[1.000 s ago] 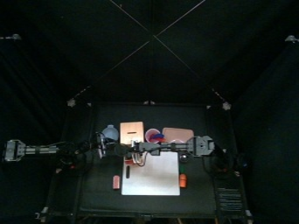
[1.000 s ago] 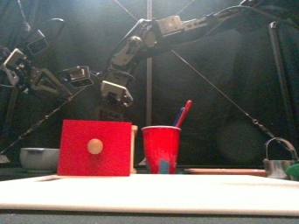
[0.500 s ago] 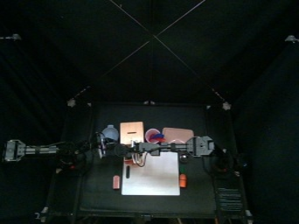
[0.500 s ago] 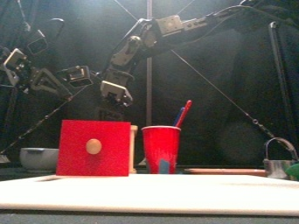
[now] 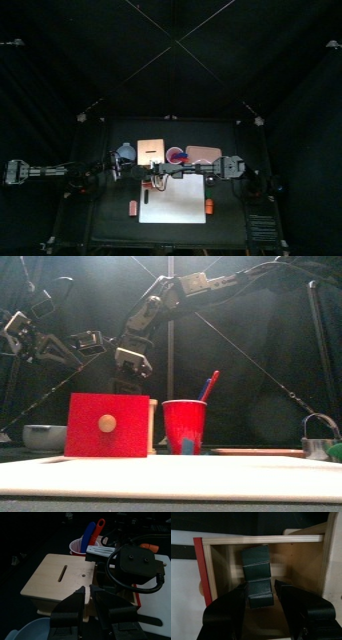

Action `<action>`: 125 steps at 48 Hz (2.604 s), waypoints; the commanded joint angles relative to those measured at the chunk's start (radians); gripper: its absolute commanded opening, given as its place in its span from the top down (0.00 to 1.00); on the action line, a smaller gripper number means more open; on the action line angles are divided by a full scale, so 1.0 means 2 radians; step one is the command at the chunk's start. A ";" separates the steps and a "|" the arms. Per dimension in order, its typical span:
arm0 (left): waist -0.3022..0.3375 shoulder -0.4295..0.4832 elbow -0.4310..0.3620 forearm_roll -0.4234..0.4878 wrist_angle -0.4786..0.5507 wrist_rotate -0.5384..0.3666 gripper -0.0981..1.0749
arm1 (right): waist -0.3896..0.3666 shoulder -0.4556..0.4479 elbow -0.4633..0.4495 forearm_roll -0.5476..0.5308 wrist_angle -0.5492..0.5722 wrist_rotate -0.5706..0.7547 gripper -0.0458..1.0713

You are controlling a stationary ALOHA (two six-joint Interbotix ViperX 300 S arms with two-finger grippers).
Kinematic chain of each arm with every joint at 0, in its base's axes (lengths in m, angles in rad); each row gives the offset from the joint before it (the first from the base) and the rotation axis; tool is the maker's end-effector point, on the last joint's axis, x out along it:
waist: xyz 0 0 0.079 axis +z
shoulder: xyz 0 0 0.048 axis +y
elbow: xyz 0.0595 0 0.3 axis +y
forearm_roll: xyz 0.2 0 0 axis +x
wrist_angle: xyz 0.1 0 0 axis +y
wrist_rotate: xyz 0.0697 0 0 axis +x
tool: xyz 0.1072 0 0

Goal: Grab sushi roll from open drawer and place on cutting board

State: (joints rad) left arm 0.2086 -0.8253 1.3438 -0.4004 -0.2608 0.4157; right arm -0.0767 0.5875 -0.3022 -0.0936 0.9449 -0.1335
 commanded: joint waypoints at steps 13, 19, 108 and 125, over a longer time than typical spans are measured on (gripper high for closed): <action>0.002 0.001 -0.008 0.001 -0.002 0.001 0.40 | 0.013 -0.008 -0.005 0.002 0.007 0.006 0.22; 0.002 0.000 -0.008 0.001 -0.002 0.001 0.40 | 0.016 -0.008 -0.007 0.003 0.008 0.007 0.22; 0.002 0.001 -0.008 0.000 0.002 0.001 0.40 | 0.004 -0.008 -0.013 0.036 0.036 0.000 0.22; 0.008 0.001 -0.007 0.000 0.002 0.001 0.40 | -0.007 -0.001 -0.012 0.035 0.036 -0.002 0.22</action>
State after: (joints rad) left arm 0.2178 -0.8253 1.3438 -0.4019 -0.2531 0.4172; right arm -0.0782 0.5967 -0.3237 -0.0199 1.0094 -0.1335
